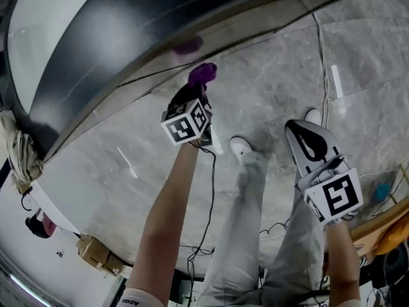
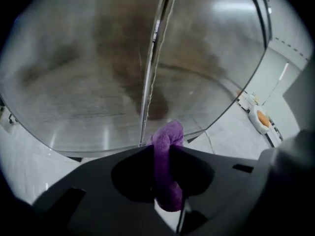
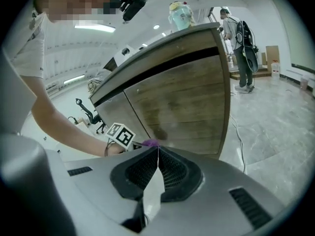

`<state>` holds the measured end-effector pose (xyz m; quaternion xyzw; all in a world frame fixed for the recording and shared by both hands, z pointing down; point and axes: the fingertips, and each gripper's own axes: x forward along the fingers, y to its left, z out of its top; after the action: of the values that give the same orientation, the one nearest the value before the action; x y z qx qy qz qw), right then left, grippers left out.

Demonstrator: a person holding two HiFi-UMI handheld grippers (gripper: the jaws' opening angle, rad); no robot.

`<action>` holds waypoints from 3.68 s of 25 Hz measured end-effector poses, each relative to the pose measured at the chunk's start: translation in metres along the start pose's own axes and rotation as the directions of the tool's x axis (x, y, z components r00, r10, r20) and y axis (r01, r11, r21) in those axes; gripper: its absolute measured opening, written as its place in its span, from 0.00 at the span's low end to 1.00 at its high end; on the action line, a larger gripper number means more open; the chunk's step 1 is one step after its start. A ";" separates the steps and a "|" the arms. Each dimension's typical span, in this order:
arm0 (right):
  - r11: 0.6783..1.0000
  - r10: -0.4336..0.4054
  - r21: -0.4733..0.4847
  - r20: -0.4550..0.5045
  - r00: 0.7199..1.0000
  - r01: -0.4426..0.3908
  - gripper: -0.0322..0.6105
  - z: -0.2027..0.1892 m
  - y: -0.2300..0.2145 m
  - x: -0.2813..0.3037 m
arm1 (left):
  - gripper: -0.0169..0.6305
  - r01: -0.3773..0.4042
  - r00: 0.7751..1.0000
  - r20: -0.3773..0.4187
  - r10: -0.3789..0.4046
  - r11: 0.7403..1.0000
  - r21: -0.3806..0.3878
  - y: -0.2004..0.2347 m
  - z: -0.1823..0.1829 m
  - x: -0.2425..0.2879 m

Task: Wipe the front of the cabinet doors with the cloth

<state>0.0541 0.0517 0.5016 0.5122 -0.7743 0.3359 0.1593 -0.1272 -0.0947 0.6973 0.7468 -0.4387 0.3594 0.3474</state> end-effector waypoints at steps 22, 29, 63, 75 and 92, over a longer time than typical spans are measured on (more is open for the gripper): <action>0.943 0.282 -0.181 -0.018 0.959 -0.281 0.09 0.119 0.101 0.003 | 0.16 -0.074 0.923 0.371 0.104 0.993 -0.094 -0.032 0.092 -0.260; 0.937 0.297 -0.193 -0.005 0.955 -0.292 0.09 0.127 0.088 -0.004 | 0.16 -0.113 0.875 0.454 0.166 0.984 -0.141 -0.036 0.136 -0.263; 0.933 0.238 -0.281 0.014 0.971 -0.224 0.09 0.154 0.302 0.129 | 0.16 -0.168 0.833 0.494 0.249 0.965 -0.203 0.289 0.124 -0.343; 0.911 0.324 -0.275 0.016 0.946 -0.308 0.09 0.150 0.329 0.129 | 0.16 -0.180 0.803 0.504 0.317 0.936 -0.302 0.296 0.094 -0.374; 0.975 0.189 -0.125 0.021 0.982 -0.185 0.09 0.099 0.147 0.021 | 0.16 0.008 0.904 0.425 0.035 0.995 -0.099 0.012 0.104 -0.218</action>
<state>-0.0772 0.0062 0.3904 0.4319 -0.8407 0.2926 0.1453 -0.1920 -0.0979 0.4643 0.7862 -0.5263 0.1680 0.2769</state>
